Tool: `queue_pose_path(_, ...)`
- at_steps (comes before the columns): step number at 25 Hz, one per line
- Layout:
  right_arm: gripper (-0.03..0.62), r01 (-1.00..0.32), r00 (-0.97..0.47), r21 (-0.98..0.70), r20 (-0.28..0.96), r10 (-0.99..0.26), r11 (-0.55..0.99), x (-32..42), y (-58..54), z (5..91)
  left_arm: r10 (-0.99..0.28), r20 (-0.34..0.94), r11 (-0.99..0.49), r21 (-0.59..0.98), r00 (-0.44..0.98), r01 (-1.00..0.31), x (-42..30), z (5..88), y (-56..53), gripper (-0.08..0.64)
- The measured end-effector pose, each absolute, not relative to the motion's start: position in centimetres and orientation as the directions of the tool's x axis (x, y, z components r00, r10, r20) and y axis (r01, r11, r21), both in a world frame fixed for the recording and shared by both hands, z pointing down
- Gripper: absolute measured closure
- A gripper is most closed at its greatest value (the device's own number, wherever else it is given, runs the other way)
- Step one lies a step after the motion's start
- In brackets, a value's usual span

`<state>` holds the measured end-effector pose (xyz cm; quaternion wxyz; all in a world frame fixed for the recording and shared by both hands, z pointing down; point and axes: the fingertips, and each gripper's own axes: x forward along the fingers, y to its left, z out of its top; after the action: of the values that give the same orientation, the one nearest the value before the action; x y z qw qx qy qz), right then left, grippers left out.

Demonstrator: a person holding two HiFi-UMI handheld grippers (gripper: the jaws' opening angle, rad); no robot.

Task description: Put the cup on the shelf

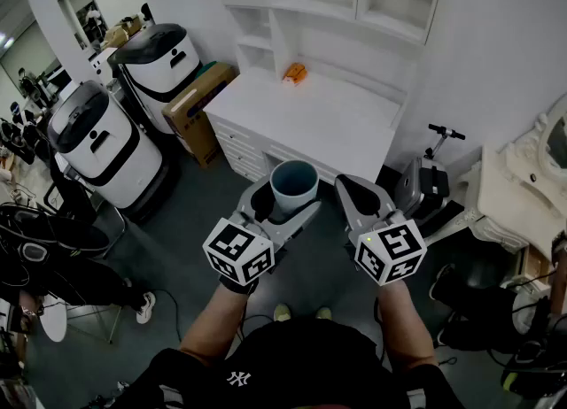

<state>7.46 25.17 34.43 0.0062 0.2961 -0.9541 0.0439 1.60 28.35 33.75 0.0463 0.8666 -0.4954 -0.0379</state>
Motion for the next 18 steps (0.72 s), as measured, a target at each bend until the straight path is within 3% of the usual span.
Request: queue_pose_path(18,0.567,-0.532,-0.844,-0.146,0.007,-0.537,0.834,9.6,24.6,33.6,-0.872,-0.021,-0.486,0.145,0.488,-0.862,3.6,33.2,27.9,0.190)
